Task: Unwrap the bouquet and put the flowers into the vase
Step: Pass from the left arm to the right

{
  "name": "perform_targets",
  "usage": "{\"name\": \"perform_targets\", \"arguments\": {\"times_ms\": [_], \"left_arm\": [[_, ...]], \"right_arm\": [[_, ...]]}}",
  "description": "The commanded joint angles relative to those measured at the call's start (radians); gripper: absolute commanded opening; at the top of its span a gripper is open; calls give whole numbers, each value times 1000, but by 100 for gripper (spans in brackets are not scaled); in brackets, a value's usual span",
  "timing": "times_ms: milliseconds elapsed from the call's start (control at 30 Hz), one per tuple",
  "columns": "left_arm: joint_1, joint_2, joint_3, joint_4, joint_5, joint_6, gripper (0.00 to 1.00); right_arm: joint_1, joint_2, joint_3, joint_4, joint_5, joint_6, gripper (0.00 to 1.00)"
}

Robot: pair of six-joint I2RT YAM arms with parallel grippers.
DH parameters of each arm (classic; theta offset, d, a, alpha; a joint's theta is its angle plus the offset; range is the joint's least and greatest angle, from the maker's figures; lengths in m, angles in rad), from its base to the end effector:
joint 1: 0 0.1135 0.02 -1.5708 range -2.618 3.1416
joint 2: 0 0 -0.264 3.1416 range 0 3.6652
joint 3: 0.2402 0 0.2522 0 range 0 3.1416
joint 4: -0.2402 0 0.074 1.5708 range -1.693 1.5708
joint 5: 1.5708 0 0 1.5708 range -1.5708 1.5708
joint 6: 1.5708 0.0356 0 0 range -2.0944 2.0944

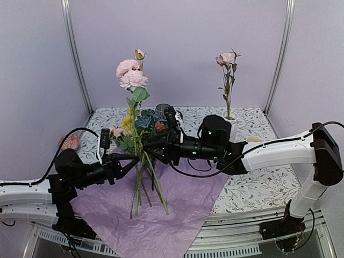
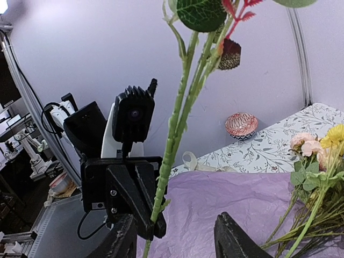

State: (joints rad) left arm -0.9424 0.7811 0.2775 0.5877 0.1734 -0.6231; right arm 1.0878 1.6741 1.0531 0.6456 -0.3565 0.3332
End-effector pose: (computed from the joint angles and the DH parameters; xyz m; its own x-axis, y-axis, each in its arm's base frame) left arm 0.1036 -0.1530 0.2429 -0.4839 -0.3119 -0.8177 0.7580 0.3176 -0.5697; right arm 0.1695 0.3500 0.2850 -0.3136 0.0619 -0.9475 -0.9411 0.1122 0.3189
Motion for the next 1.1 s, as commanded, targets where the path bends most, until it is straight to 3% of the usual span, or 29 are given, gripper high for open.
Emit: {"name": "perform_targets", "arguments": {"times_ms": [0, 667, 867, 933, 967, 1000, 1067], "left_arm": [[-9, 7, -9, 54, 37, 31, 0], [-14, 38, -5, 54, 70, 49, 0], [-15, 52, -2, 51, 79, 50, 0], [-15, 59, 1, 51, 85, 54, 1], [-15, 62, 1, 51, 92, 55, 8], [-15, 62, 1, 51, 93, 56, 29], [-16, 58, 0, 35, 87, 54, 55]], "right_arm": [[5, 59, 89, -11, -55, 33, 48], [4, 130, 187, -12, -141, 79, 37], [5, 136, 197, -16, -146, 82, 21], [4, 129, 193, -27, -135, 82, 4], [4, 122, 187, -33, -121, 79, 3], [4, 109, 174, -38, -97, 76, 2], [3, 71, 137, -63, -31, 49, 2]]}}
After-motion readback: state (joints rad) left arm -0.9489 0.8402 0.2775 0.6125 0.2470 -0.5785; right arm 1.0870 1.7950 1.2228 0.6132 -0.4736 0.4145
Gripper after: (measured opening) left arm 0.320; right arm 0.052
